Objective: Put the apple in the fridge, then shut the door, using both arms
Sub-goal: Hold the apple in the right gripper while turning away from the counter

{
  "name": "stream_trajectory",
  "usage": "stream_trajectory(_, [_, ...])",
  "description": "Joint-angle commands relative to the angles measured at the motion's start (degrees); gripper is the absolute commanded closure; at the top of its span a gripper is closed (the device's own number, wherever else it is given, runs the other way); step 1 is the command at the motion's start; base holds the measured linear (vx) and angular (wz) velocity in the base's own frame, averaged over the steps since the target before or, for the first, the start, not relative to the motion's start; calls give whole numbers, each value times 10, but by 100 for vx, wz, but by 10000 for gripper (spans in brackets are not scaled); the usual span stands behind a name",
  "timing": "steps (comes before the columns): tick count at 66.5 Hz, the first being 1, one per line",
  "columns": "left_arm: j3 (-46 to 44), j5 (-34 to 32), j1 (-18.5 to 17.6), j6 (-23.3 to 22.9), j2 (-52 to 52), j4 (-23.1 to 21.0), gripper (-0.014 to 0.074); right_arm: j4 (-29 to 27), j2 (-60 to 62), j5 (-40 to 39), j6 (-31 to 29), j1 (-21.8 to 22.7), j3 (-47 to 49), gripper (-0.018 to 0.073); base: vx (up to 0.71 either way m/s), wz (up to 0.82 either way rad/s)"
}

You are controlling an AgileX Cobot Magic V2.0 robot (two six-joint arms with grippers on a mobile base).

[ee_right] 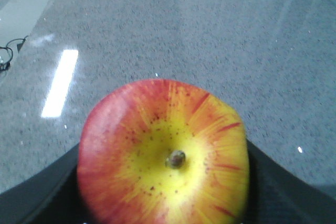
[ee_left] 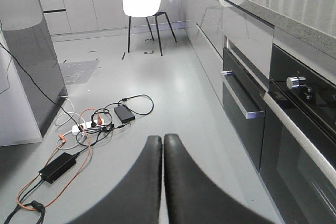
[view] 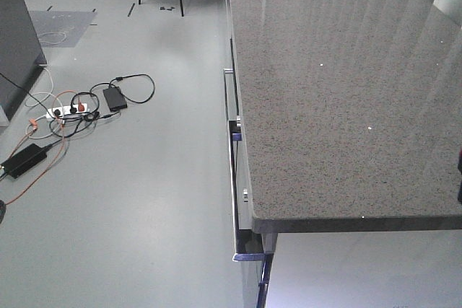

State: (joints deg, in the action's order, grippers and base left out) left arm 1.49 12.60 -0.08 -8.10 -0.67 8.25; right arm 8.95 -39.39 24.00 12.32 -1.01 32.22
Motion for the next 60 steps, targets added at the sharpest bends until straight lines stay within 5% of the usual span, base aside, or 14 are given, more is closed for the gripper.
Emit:
stream_trajectory(1, [11,-41,0,-3,-8,-3,602,12,28,-35,-11,1,6,406,0,0])
stream_trajectory(26, [11,-41,0,-3,-8,-3,602,9,55,70,-14,1,2,406,0,0])
stream_trajectory(60, [11,-41,0,-3,-8,-3,602,11,55,75,-14,1,2,406,0,0])
